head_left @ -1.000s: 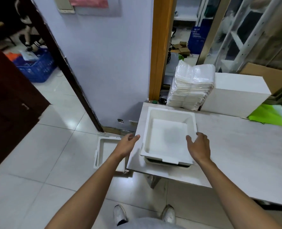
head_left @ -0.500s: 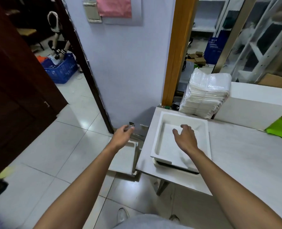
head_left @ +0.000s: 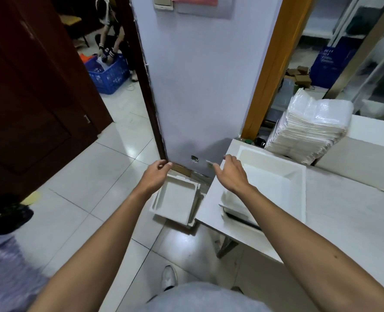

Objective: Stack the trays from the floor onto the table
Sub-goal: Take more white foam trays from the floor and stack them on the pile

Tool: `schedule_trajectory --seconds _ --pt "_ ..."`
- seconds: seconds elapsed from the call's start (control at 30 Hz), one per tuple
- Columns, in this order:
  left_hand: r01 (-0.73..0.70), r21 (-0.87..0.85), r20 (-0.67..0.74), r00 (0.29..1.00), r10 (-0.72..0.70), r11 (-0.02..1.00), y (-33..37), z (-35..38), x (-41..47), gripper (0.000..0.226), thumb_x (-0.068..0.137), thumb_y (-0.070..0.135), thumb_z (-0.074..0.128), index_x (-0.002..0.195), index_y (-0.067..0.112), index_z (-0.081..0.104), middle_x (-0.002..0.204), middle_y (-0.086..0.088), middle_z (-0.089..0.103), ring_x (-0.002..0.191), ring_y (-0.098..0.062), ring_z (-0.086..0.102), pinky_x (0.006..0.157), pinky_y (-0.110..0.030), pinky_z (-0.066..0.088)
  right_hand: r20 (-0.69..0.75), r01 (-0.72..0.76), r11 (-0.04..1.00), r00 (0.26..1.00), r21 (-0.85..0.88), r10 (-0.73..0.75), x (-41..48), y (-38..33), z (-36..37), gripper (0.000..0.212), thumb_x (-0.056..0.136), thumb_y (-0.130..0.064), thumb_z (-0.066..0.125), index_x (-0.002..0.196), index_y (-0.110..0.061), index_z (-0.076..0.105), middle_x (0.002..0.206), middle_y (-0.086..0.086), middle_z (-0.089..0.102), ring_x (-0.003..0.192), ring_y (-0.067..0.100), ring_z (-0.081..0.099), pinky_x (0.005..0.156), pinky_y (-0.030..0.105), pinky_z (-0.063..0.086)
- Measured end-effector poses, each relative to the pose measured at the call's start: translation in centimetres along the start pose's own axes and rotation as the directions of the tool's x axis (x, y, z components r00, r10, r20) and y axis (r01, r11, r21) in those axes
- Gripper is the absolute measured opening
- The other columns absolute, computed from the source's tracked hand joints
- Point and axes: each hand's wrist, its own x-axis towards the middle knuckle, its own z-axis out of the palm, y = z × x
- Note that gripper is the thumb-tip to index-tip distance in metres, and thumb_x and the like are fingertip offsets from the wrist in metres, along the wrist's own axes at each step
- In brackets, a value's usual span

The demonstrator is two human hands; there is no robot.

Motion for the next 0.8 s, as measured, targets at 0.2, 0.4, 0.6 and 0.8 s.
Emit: schedule_trajectory --seconds 0.2,0.4,0.6,0.8 --pt "0.066 0.010 -0.030 0.997 -0.066 0.998 -2.6 -2.6 -0.1 0.060 0.090 0.053 0.054 0.141 0.020 0.054 0.134 -0.002 0.062 0.122 -0.020 0.059 0.108 -0.047 0.046 0.100 0.065 0.992 0.994 -0.106 -0.055 0.4 -1.6 2.4 0.053 0.102 -0.037 0.045 0.144 -0.007 0.040 0.148 0.015 0.044 0.134 0.033 0.041 0.107 0.043 0.039" --pt "0.118 0.018 -0.020 0.993 -0.118 0.993 -5.0 -4.0 1.2 0.062 0.087 0.054 0.054 0.138 0.020 0.057 0.131 -0.001 0.064 0.119 -0.020 0.061 0.107 -0.048 0.047 0.215 0.090 0.971 0.976 -0.221 -0.041 1.1 -2.3 4.3 0.057 0.098 -0.032 0.047 0.146 -0.004 0.036 0.149 0.020 0.042 0.135 0.036 0.041 0.107 0.044 0.040" --pt "0.125 0.067 0.044 0.991 -0.128 0.990 -6.6 -3.3 3.0 0.052 0.098 0.045 0.053 0.141 0.019 0.054 0.133 -0.005 0.063 0.120 -0.021 0.060 0.103 -0.039 0.047 0.286 0.071 0.957 0.958 -0.281 0.013 2.6 -2.3 7.7 0.051 0.097 -0.030 0.047 0.141 -0.006 0.041 0.141 0.019 0.049 0.127 0.035 0.046 0.100 0.042 0.041" --pt "0.163 0.146 0.110 0.978 -0.179 0.976 -10.6 -1.4 6.9 0.046 0.100 0.037 0.053 0.141 0.017 0.055 0.137 -0.005 0.061 0.125 -0.022 0.056 0.110 -0.040 0.043 0.387 0.025 0.953 0.917 -0.302 0.099 4.6 -2.0 13.2 0.054 0.097 -0.023 0.043 0.147 -0.006 0.034 0.146 0.016 0.045 0.131 0.034 0.043 0.097 0.041 0.041"
